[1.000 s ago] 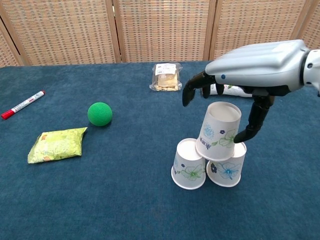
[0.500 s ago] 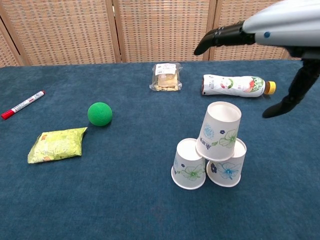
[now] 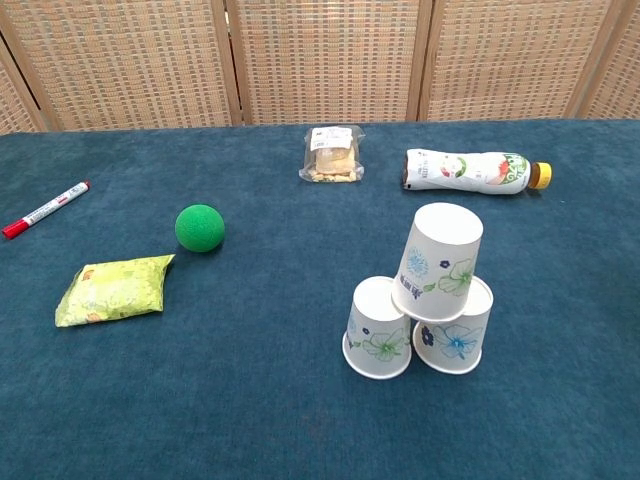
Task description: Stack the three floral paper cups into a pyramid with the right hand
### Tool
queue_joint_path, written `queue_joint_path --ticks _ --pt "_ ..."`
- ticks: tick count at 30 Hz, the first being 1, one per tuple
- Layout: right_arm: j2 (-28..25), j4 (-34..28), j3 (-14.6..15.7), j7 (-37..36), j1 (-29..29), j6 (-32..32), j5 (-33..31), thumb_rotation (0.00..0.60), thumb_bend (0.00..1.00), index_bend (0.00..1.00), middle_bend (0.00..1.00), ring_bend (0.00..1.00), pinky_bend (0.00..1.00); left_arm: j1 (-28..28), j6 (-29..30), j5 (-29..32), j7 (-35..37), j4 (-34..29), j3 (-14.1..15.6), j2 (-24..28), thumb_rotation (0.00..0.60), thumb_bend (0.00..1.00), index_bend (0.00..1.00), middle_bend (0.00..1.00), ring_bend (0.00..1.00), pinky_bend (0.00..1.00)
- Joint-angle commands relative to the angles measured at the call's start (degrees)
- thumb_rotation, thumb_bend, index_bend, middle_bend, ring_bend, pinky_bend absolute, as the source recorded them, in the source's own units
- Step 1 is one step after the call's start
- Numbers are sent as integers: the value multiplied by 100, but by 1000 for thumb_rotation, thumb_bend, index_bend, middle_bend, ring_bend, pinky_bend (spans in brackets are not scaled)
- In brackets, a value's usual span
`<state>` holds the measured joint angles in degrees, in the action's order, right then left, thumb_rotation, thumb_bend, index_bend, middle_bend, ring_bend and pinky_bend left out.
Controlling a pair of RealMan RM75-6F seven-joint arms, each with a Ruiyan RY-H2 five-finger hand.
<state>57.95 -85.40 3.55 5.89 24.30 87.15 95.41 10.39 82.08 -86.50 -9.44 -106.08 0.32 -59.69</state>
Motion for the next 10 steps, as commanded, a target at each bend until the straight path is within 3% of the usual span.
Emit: queue_joint_path --ticks 1,10 --pt "372 498 311 -832 -860 529 -33 600 0 3 0 0 0 -159 182 -191 94 229 106 -109 600 0 0 0 0 0" --pt "712 105 339 -391 -1460 861 29 600 0 0 0 0 0 -223 447 -618 539 1036 108 -415 600 0 0 0 0 0"
